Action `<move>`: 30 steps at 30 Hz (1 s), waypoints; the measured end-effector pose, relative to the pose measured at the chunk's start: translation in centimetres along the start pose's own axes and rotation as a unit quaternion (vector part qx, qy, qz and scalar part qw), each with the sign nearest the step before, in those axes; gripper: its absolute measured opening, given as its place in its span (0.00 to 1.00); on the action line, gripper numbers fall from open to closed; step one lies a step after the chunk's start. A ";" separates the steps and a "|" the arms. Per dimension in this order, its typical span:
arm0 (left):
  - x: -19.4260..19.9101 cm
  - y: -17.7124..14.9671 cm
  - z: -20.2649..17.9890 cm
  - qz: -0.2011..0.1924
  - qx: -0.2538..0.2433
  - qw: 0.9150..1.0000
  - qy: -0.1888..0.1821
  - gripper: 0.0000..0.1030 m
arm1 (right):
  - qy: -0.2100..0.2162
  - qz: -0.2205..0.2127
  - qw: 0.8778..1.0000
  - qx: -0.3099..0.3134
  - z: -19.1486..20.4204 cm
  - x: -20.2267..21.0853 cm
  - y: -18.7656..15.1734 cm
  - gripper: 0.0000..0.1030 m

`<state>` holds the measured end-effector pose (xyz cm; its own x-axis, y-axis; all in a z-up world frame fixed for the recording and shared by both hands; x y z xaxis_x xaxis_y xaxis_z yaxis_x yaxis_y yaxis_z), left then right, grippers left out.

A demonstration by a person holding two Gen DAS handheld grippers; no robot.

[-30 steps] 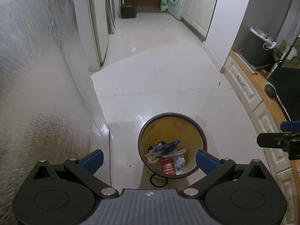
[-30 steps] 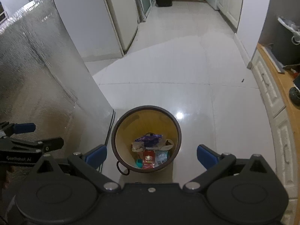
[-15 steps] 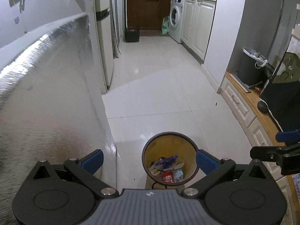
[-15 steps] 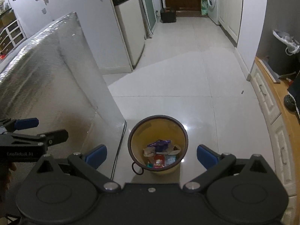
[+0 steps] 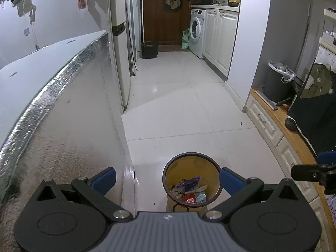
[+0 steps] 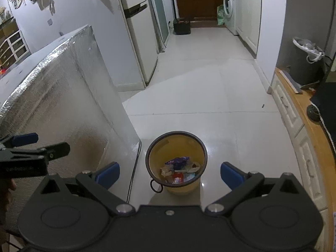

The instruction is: Collect trash

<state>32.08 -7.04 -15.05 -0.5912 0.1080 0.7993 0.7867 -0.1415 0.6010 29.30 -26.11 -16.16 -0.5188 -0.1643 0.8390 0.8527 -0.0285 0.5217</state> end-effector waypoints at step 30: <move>7.4 -5.3 0.3 -0.052 -0.022 0.998 0.005 1.00 | -0.087 -0.107 0.990 0.013 1.7 8.0 -6.5 1.00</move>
<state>23.56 -5.18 -12.32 -0.6715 0.1153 0.7320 0.7122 -0.1723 0.6805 19.56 -25.56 -12.59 -0.6928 0.0147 0.7209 0.7207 -0.0184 0.6930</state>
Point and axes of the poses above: each gripper's, at about its wrist camera, not at the fingertips, and x roughly against the way its jaws point, z to its left, y to its top, the point moved 9 cm from there along -x, roughly the way its jaws point, and after that the axes turned 8 degrees about z, right-handed, at the moved point
